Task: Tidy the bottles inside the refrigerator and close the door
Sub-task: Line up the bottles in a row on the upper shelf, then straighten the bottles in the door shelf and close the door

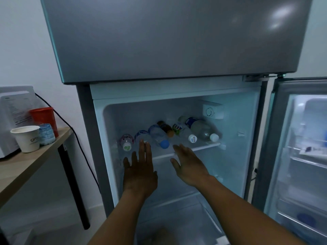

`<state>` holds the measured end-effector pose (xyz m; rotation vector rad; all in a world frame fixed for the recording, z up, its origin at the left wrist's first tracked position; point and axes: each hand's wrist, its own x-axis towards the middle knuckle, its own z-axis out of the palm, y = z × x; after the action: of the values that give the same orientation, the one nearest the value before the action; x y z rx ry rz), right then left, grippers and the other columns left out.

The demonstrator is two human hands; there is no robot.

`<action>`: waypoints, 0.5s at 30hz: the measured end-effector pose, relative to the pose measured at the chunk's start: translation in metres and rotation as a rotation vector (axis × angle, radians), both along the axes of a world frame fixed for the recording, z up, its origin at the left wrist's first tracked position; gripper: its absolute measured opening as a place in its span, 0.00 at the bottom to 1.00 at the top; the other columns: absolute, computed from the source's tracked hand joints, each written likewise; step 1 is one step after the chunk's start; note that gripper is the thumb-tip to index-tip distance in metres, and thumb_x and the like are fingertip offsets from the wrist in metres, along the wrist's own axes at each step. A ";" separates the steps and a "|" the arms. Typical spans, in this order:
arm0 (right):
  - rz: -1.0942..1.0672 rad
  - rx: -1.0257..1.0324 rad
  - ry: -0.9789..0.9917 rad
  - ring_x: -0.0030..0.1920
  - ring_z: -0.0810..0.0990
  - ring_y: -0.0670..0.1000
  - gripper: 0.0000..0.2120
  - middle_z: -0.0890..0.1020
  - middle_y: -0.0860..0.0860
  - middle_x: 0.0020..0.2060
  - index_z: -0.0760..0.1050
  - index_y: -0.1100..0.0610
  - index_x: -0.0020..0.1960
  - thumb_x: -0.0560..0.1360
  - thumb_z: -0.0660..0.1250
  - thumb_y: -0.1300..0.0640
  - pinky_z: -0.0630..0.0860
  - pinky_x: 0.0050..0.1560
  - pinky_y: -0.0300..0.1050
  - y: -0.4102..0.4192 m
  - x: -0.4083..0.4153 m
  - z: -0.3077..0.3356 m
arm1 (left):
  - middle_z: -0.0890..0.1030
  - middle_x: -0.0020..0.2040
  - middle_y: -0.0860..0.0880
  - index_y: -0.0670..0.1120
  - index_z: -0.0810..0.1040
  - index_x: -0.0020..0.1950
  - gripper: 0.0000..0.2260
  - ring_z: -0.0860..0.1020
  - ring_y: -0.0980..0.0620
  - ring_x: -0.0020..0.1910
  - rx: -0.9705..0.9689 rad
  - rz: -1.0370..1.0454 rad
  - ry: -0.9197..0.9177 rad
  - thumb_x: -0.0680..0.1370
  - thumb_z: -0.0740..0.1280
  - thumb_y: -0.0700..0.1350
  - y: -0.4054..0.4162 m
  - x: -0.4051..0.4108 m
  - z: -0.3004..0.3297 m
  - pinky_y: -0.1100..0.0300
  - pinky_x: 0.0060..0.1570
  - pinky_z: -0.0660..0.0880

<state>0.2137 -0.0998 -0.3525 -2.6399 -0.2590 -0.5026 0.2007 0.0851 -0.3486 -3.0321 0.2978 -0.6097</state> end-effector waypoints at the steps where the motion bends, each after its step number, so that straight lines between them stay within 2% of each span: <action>1: 0.006 0.014 0.010 0.77 0.58 0.54 0.26 0.58 0.53 0.79 0.56 0.52 0.79 0.83 0.54 0.47 0.62 0.74 0.50 -0.005 -0.008 0.001 | 0.25 0.76 0.44 0.43 0.26 0.75 0.43 0.50 0.39 0.78 -0.016 -0.007 0.016 0.80 0.56 0.58 -0.002 -0.005 0.001 0.39 0.75 0.51; 3: -0.002 0.058 -0.002 0.73 0.68 0.54 0.23 0.69 0.54 0.74 0.65 0.53 0.75 0.82 0.56 0.49 0.68 0.70 0.49 -0.014 -0.029 0.003 | 0.30 0.78 0.42 0.43 0.31 0.78 0.41 0.49 0.39 0.79 -0.021 -0.035 0.036 0.80 0.57 0.57 -0.009 -0.019 -0.002 0.39 0.75 0.51; 5: -0.087 0.115 -0.106 0.53 0.82 0.57 0.16 0.84 0.55 0.53 0.79 0.53 0.59 0.78 0.57 0.51 0.79 0.52 0.50 -0.026 -0.054 0.001 | 0.37 0.80 0.41 0.43 0.38 0.79 0.38 0.48 0.37 0.79 -0.030 -0.090 0.061 0.80 0.57 0.55 -0.020 -0.039 -0.010 0.40 0.75 0.54; 6: -0.141 0.154 -0.137 0.43 0.83 0.57 0.13 0.84 0.54 0.42 0.80 0.54 0.49 0.76 0.57 0.51 0.79 0.42 0.49 -0.035 -0.072 -0.003 | 0.41 0.81 0.41 0.43 0.43 0.80 0.36 0.50 0.37 0.78 -0.044 -0.130 0.071 0.79 0.58 0.54 -0.028 -0.052 -0.015 0.41 0.75 0.57; 7: -0.187 0.192 -0.165 0.37 0.81 0.56 0.13 0.82 0.53 0.35 0.78 0.54 0.43 0.75 0.57 0.50 0.77 0.37 0.49 -0.042 -0.085 -0.008 | 0.47 0.80 0.41 0.43 0.48 0.79 0.35 0.54 0.38 0.77 -0.048 -0.165 0.068 0.78 0.60 0.54 -0.035 -0.060 -0.020 0.42 0.73 0.61; 8: -0.235 0.203 -0.181 0.35 0.80 0.56 0.13 0.81 0.52 0.33 0.76 0.55 0.41 0.75 0.57 0.50 0.77 0.36 0.50 -0.051 -0.100 -0.013 | 0.53 0.79 0.41 0.43 0.53 0.78 0.33 0.59 0.39 0.75 -0.049 -0.202 0.061 0.77 0.61 0.54 -0.042 -0.070 -0.024 0.44 0.71 0.64; 10: -0.330 0.196 -0.184 0.37 0.81 0.57 0.14 0.82 0.53 0.35 0.77 0.56 0.42 0.74 0.57 0.49 0.78 0.37 0.52 -0.072 -0.138 -0.022 | 0.60 0.76 0.42 0.44 0.60 0.74 0.29 0.64 0.41 0.72 -0.059 -0.287 0.064 0.76 0.62 0.53 -0.063 -0.093 -0.028 0.47 0.68 0.67; 15: -0.457 0.135 -0.132 0.41 0.82 0.62 0.13 0.84 0.57 0.38 0.79 0.55 0.44 0.74 0.59 0.50 0.78 0.40 0.51 -0.109 -0.222 -0.035 | 0.69 0.67 0.44 0.44 0.68 0.67 0.22 0.69 0.43 0.65 -0.125 -0.523 0.051 0.75 0.63 0.50 -0.117 -0.146 -0.027 0.50 0.63 0.71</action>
<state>-0.0080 -0.2087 -0.3877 -2.5318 0.3377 -0.8094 0.0550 -0.0320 -0.3760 -3.0880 1.1144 -0.5864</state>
